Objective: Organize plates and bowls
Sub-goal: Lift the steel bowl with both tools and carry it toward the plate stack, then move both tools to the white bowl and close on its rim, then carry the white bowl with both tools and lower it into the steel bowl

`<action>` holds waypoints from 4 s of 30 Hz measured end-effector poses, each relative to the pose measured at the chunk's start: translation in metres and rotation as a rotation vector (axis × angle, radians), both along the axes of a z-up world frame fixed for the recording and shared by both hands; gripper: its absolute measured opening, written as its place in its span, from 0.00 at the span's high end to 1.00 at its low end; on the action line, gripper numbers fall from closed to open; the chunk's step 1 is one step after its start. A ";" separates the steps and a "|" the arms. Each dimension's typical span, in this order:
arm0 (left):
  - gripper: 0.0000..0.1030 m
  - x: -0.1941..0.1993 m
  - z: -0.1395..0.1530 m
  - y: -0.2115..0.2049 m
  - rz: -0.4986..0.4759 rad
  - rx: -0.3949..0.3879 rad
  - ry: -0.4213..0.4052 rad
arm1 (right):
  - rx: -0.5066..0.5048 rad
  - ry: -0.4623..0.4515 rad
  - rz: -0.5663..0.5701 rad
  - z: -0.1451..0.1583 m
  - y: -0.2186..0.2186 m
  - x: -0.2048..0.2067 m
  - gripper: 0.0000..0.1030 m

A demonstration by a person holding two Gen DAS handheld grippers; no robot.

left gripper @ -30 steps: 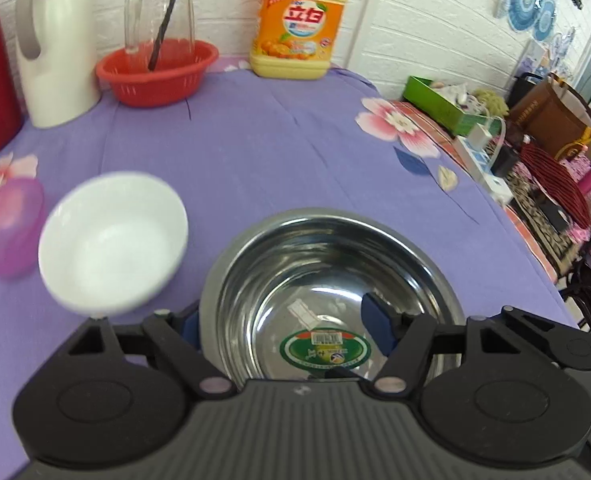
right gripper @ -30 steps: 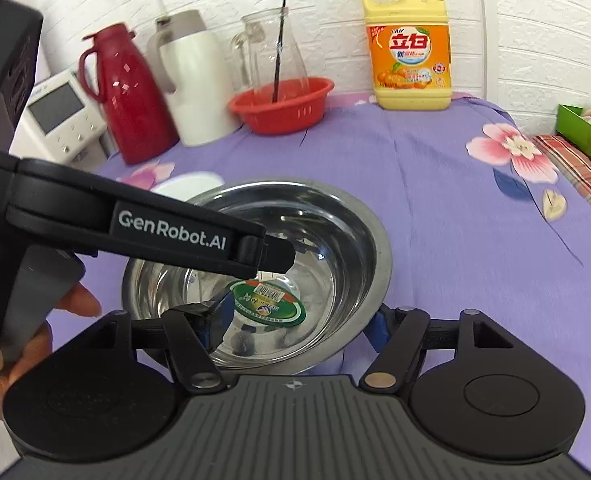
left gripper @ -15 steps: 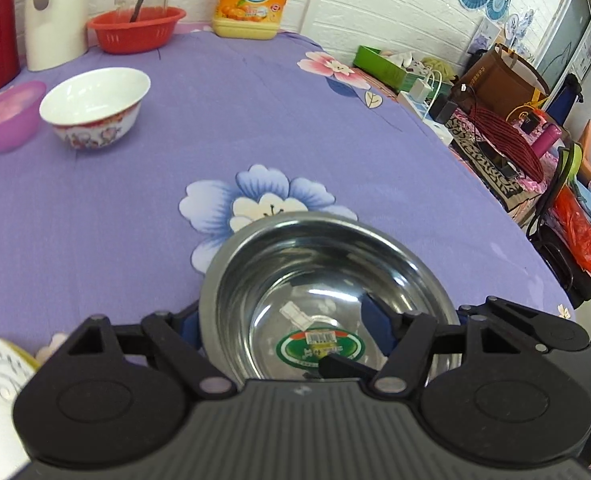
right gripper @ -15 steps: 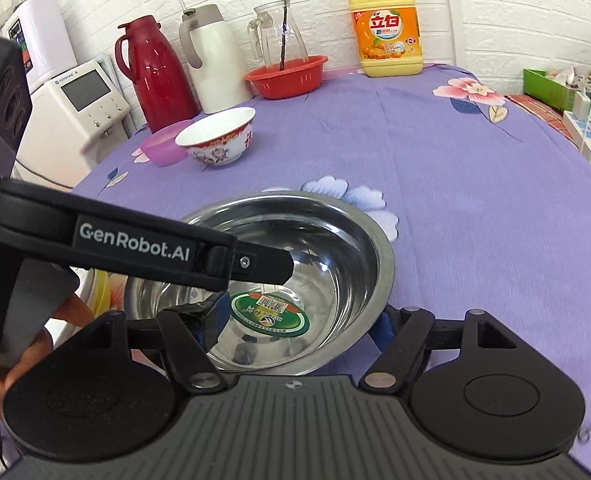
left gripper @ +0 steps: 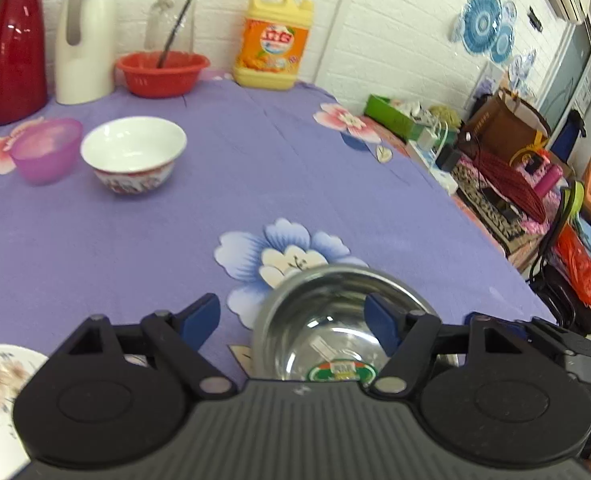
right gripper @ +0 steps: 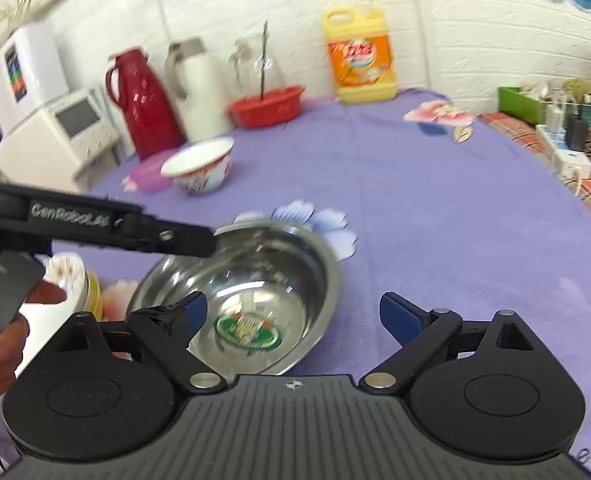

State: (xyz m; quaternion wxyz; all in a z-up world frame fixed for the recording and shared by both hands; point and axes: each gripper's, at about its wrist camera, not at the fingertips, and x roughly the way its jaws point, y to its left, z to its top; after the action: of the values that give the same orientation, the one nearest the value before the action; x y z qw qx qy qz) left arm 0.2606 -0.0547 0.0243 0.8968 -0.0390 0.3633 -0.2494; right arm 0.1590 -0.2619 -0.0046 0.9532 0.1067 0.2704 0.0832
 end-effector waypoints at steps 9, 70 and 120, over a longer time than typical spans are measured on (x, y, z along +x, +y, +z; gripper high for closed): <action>0.30 0.031 0.017 0.041 0.090 -0.042 -0.003 | 0.012 -0.016 0.001 0.015 -0.006 0.031 0.00; 0.30 0.212 -0.037 0.105 0.550 -0.077 0.229 | -0.268 0.192 0.404 -0.015 0.125 0.318 0.00; 0.81 0.103 0.032 0.043 0.320 -0.167 0.091 | -0.250 0.070 0.366 0.059 0.090 0.188 0.38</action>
State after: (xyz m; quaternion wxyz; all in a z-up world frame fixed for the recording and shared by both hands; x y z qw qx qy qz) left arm 0.3640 -0.0115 0.0564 0.9014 -0.1821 0.3705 -0.1308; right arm 0.3470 -0.1718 0.0545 0.9180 -0.0605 0.3263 0.2170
